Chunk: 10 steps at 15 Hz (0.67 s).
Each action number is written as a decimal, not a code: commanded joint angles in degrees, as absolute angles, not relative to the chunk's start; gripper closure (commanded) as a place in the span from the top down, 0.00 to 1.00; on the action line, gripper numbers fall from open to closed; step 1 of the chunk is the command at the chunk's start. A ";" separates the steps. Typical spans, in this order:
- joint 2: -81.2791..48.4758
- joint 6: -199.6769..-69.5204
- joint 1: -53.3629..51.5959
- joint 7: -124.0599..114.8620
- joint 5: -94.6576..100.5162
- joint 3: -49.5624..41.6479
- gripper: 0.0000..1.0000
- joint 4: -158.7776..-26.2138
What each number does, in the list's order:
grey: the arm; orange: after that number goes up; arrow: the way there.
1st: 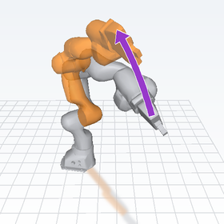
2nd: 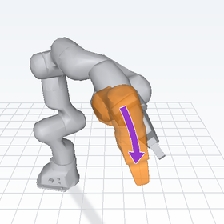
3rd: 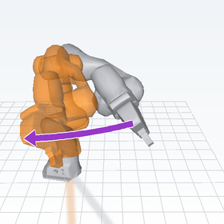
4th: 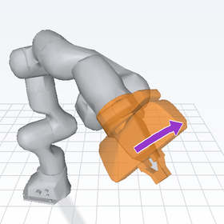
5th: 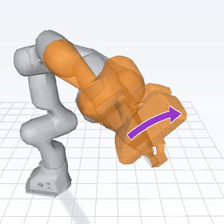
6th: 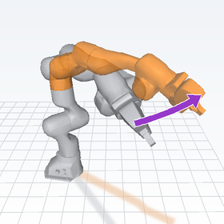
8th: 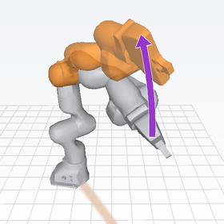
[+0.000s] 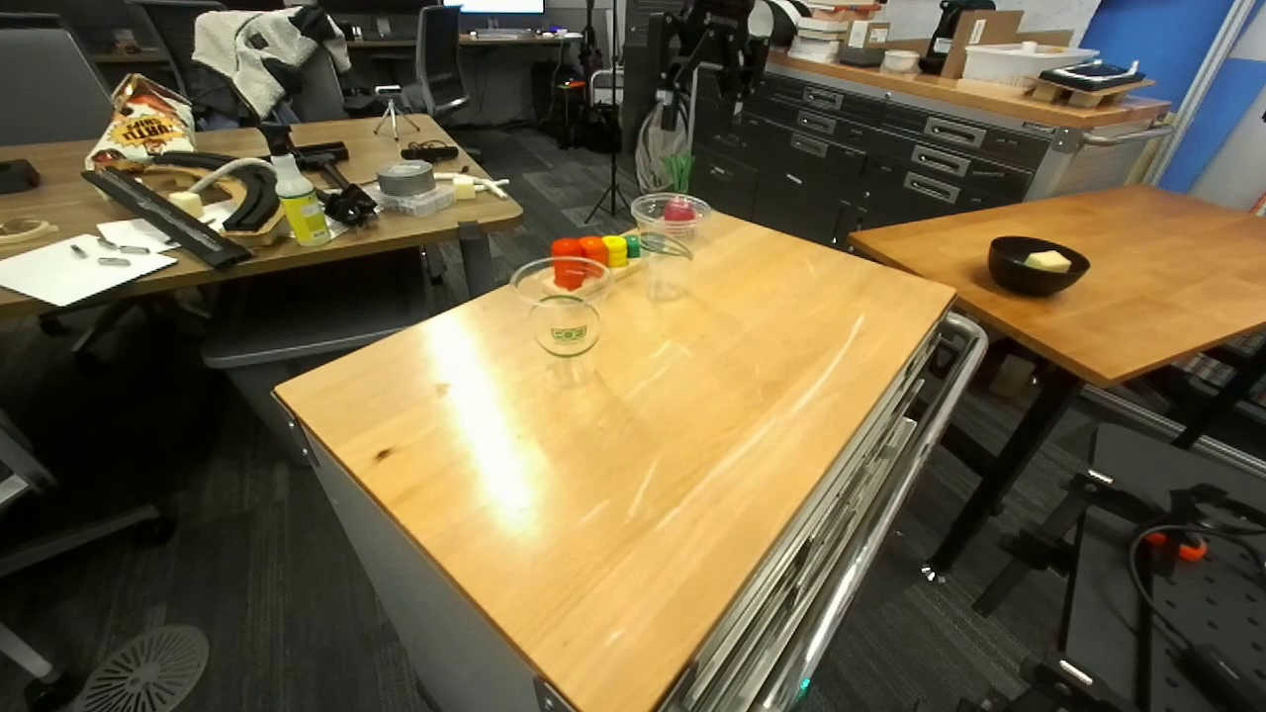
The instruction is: Stack the three cups on the table
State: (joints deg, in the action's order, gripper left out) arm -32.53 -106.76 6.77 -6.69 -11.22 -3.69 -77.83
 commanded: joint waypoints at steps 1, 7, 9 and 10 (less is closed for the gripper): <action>-29.31 -105.88 6.27 -7.38 -7.43 -5.03 1.00 -77.78; -25.55 -94.80 3.43 -6.92 4.35 -5.52 1.00 -71.45; -25.37 -90.41 2.06 -5.14 6.81 -4.45 1.00 -67.95; -25.74 -88.63 1.33 -4.73 7.63 -4.04 1.00 -66.10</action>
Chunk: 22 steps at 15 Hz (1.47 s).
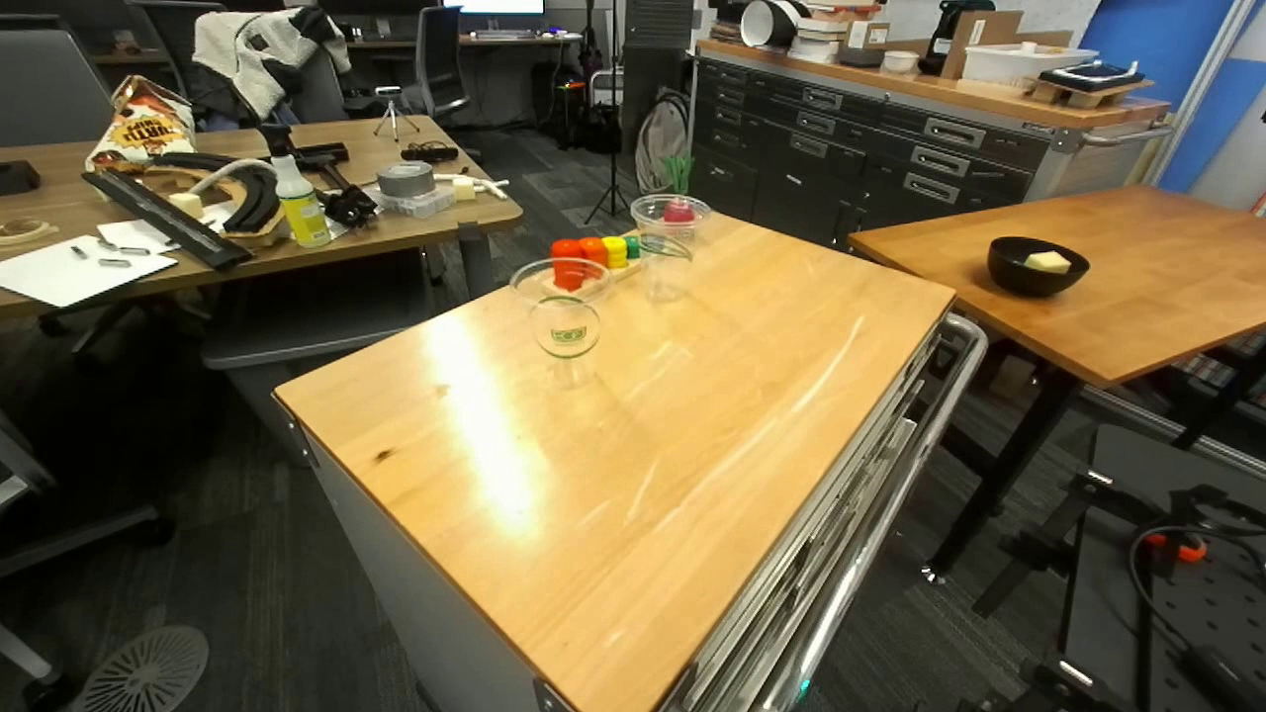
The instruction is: Stack the three cups on the table
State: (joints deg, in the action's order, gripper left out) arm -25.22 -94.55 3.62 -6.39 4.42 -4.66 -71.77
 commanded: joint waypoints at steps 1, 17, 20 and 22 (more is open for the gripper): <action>-26.09 -87.16 0.54 -3.96 8.26 -3.53 1.00 -64.56; -34.40 -96.05 -10.45 -10.81 9.79 0.06 1.00 -65.76; -34.45 -99.83 -10.75 -14.22 7.59 1.08 1.00 -68.65; -33.92 -103.65 -10.85 -15.42 6.71 1.66 1.00 -72.21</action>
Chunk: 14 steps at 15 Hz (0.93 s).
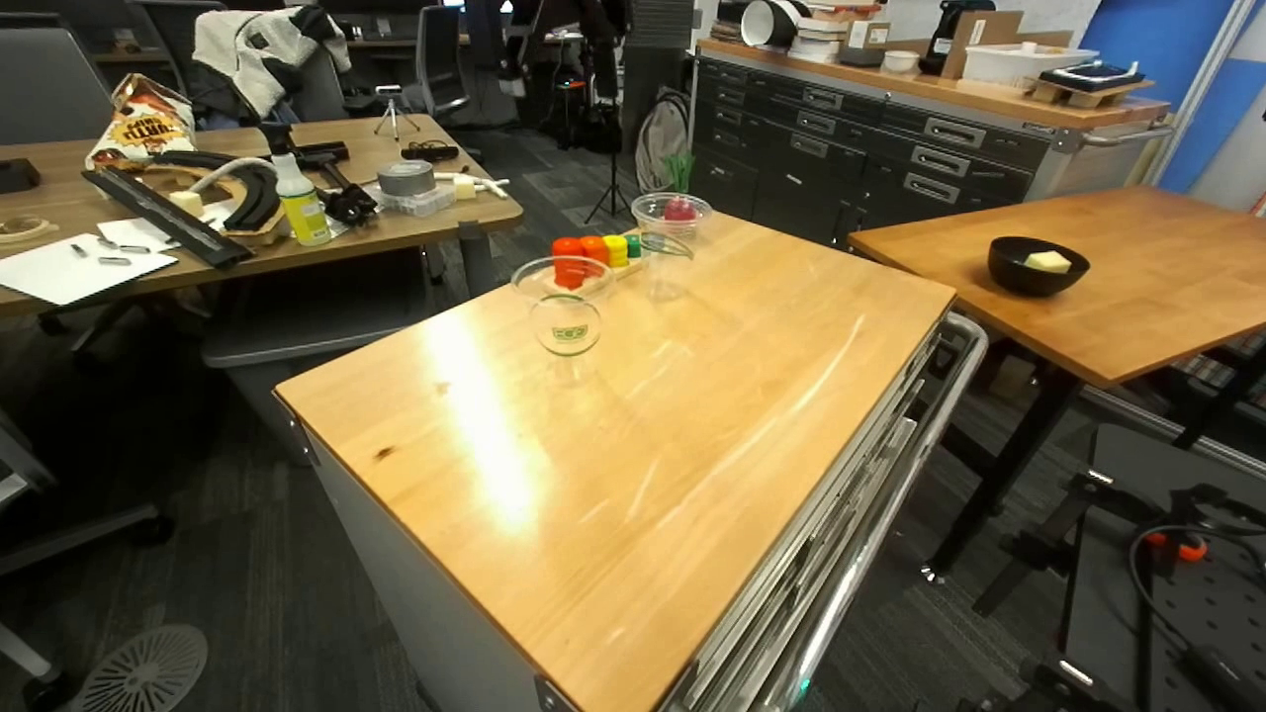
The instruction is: Stack the three cups on the table
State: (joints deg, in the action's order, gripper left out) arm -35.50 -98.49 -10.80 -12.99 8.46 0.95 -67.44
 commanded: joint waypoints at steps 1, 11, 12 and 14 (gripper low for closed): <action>-33.91 -105.36 -11.08 -15.77 6.63 1.64 1.00 -73.62; -33.57 -118.08 -12.34 -18.68 8.98 0.56 1.00 -87.06; -33.51 -118.69 -12.32 -18.64 9.19 0.48 1.00 -88.09; -33.44 -119.27 -12.26 -18.54 9.42 0.41 1.00 -89.55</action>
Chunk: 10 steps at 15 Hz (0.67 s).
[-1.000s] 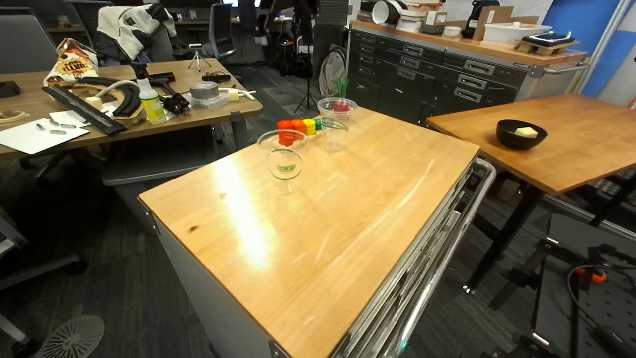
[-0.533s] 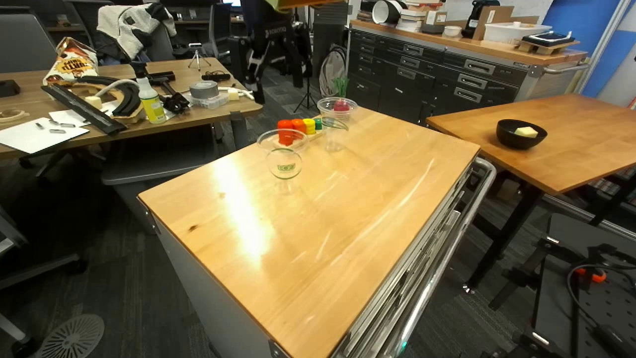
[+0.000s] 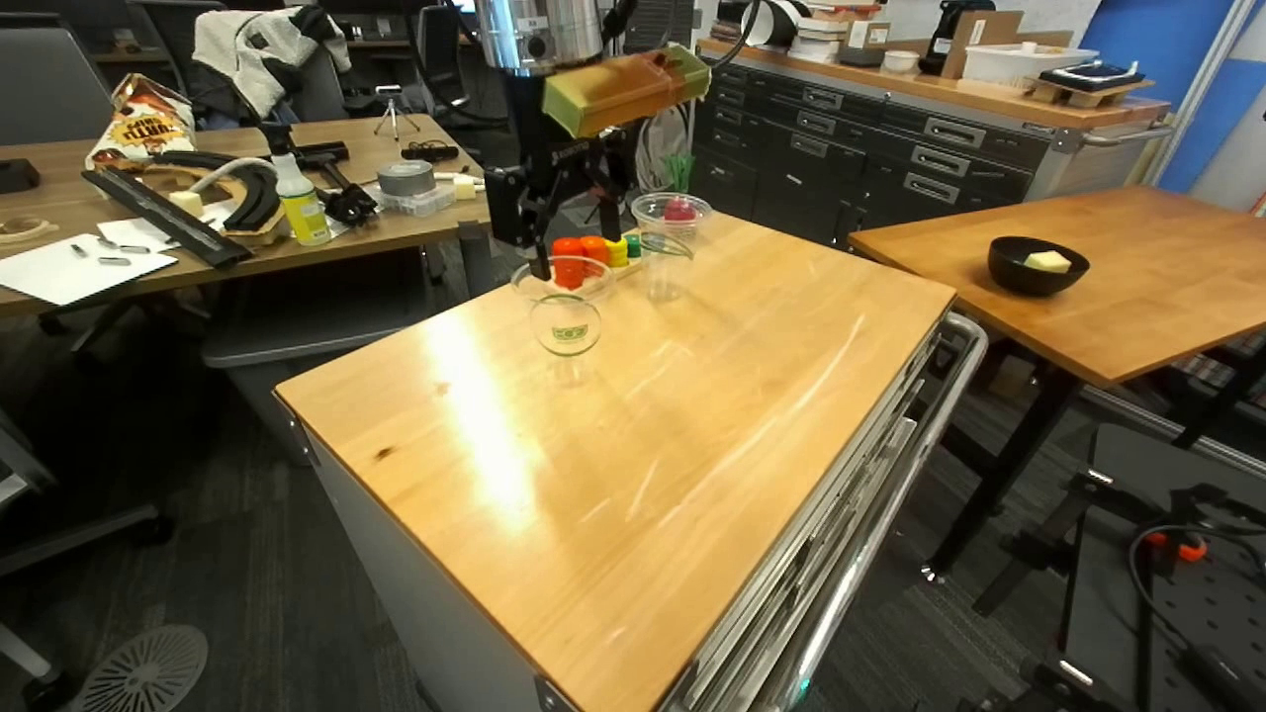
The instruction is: Stack the three cups on the table
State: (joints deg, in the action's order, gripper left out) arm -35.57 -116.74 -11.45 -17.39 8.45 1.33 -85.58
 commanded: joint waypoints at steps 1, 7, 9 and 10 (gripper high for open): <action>-33.47 -119.61 -12.21 -18.46 9.50 0.37 1.00 -90.12; -32.78 -119.68 -11.64 -17.85 8.51 0.64 0.42 -92.44; -32.26 -119.60 -11.59 -17.81 8.48 0.65 0.27 -93.02; -31.80 -119.56 -11.41 -17.58 8.19 0.82 0.19 -93.42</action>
State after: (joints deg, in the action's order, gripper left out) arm -34.99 -118.40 -11.39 -17.40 8.65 1.02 -90.24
